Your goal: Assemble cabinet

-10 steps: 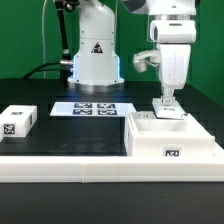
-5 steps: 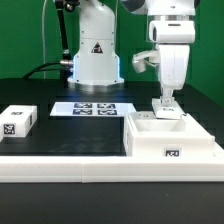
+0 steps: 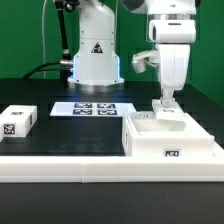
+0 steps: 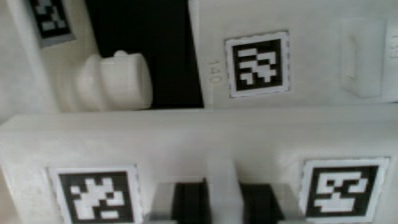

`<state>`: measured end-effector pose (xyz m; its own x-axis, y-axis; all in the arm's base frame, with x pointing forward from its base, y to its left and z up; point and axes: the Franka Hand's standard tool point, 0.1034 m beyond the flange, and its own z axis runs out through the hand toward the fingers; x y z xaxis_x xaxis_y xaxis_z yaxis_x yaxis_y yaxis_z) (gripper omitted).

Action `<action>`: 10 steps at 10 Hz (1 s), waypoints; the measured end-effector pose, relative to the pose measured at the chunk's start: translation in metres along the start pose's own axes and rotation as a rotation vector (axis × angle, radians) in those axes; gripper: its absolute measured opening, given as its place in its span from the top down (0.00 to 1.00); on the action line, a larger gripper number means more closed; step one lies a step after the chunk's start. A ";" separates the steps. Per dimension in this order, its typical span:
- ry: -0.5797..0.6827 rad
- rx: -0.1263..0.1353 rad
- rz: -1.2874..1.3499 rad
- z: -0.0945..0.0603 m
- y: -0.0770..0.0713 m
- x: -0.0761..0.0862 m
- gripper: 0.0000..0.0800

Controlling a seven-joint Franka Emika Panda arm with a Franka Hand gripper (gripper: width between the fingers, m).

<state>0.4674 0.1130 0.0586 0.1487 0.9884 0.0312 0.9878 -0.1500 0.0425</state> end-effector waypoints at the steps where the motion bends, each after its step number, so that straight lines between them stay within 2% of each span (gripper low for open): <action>1: 0.000 0.001 0.000 0.000 0.000 0.000 0.91; 4: 0.000 0.002 -0.003 0.001 0.000 0.000 0.91; 6: 0.006 -0.008 -0.048 0.002 0.016 0.002 0.91; 7: 0.008 -0.011 -0.056 0.002 0.019 0.003 0.91; 10: 0.009 -0.012 -0.050 0.002 0.019 0.003 0.91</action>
Offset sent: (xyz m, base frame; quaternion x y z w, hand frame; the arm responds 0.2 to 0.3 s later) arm 0.0000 0.0000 0.0000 0.0000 0.0000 0.0000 1.0000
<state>0.4863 0.1130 0.0570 0.0988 0.9944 0.0373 0.9933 -0.1008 0.0558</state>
